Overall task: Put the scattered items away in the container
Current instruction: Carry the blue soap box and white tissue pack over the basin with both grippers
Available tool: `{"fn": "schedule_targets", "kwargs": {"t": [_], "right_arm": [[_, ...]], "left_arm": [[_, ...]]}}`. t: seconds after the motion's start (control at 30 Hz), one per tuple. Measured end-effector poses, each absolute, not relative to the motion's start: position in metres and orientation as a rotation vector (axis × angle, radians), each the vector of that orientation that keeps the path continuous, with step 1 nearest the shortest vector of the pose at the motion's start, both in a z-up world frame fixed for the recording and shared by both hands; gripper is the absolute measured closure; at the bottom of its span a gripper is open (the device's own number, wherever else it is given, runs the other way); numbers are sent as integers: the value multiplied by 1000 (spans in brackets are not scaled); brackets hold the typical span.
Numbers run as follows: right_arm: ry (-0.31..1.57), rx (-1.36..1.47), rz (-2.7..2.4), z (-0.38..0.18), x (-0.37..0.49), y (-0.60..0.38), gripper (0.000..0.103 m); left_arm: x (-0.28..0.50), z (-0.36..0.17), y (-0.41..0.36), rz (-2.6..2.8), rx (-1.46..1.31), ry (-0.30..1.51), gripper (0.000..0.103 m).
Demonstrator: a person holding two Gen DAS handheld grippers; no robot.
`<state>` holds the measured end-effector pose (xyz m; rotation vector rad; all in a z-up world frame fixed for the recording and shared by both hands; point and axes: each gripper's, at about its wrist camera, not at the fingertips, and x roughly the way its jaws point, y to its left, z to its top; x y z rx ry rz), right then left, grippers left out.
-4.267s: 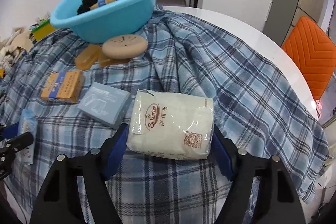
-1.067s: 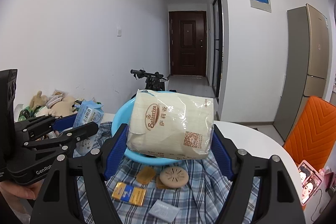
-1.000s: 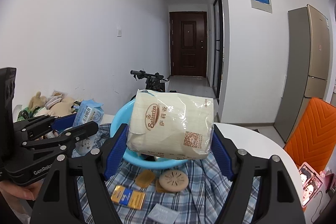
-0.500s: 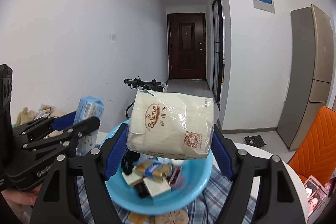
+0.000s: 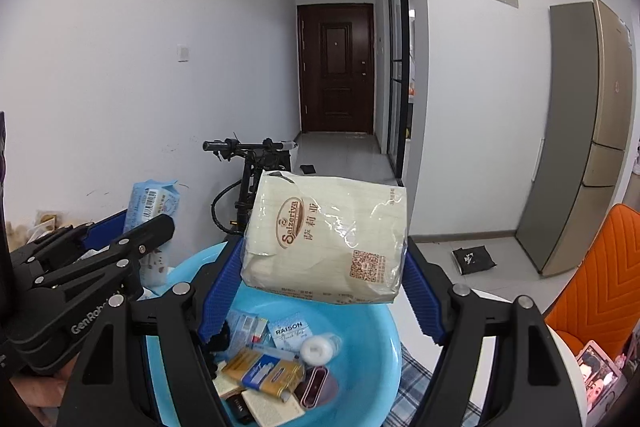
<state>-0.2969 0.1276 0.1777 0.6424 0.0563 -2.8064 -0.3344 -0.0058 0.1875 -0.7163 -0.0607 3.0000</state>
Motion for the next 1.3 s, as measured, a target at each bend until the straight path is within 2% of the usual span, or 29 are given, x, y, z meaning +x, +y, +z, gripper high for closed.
{"fn": "schedule_targets", "kwargs": {"t": [0.2, 0.43, 0.6, 0.93, 1.1, 1.3], "right_arm": [[-20, 703, -2772, 195, -320, 130, 29], [89, 830, -2733, 207, -338, 126, 29], [173, 1009, -2655, 206, -351, 120, 29], [114, 1365, -2453, 197, -370, 122, 29], [181, 1380, -2465, 195, -369, 121, 29], [159, 1380, -2452, 184, -377, 116, 29]], "left_arm": [[-356, 196, -11, 3007, -785, -117, 64], [-360, 212, 2, 2944, -845, -53, 64], [-380, 208, 8, 2859, -1122, -41, 64], [-396, 202, 4, 2770, -1459, -95, 64], [-391, 197, 2, 2772, -1433, -109, 64], [-398, 181, 1, 2736, -1452, -105, 64]]}}
